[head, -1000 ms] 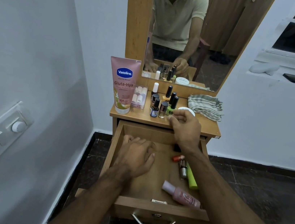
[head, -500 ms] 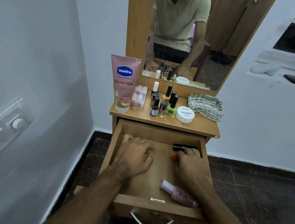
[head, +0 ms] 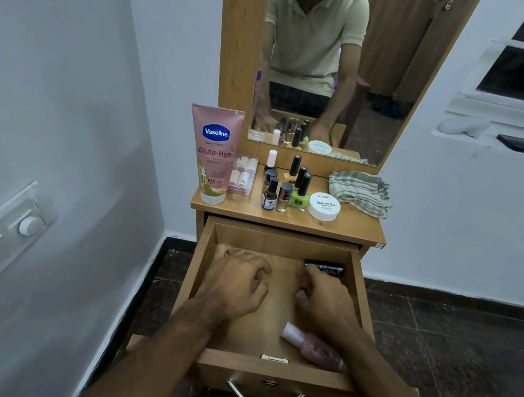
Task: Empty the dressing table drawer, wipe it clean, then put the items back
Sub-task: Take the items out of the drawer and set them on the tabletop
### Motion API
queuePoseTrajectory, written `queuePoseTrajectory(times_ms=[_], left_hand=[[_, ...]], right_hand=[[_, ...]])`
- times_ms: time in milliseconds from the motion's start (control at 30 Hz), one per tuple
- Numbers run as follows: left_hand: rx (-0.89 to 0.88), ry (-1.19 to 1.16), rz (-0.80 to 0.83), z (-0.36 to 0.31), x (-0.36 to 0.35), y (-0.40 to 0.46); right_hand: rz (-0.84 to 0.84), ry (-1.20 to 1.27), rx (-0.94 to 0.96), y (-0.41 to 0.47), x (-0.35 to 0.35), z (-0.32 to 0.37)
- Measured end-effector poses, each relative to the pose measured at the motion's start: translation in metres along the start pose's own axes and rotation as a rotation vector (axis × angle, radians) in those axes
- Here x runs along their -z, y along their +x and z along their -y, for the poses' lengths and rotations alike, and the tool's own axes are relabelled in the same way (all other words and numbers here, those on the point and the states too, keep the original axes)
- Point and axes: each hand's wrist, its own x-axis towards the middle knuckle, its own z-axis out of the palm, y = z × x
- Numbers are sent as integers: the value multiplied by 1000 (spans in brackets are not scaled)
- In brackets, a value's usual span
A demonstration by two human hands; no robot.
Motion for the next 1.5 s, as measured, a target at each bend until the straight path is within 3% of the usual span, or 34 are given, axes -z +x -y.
queuePoseTrajectory(times_ms=[167,367,600,800,967,1133,1333,1500], left_hand=[[-74,2,-47,-7,3,0],[-136,49,-5,-9,0,-1],[-127,30,4,-7,-3,1],[-88,59,25,-7,-2,1],[-86,51,8,-8,2,1],[-75,39,-3,-8,3,1],[1,88,-34,-5,4,3],[-18,68,-42,-5,4,1]], right_hand=[[26,883,-75,7,9,-8],[80,1191,-37,8,10,-3],[162,1115,72,4,10,2],[-4,1097,53,4,9,3],[94,1095,143,0,8,5],[-13,1012,154,-1,16,10],[-393,928,160,27,52,35],[-355,755,86,53,55,46]])
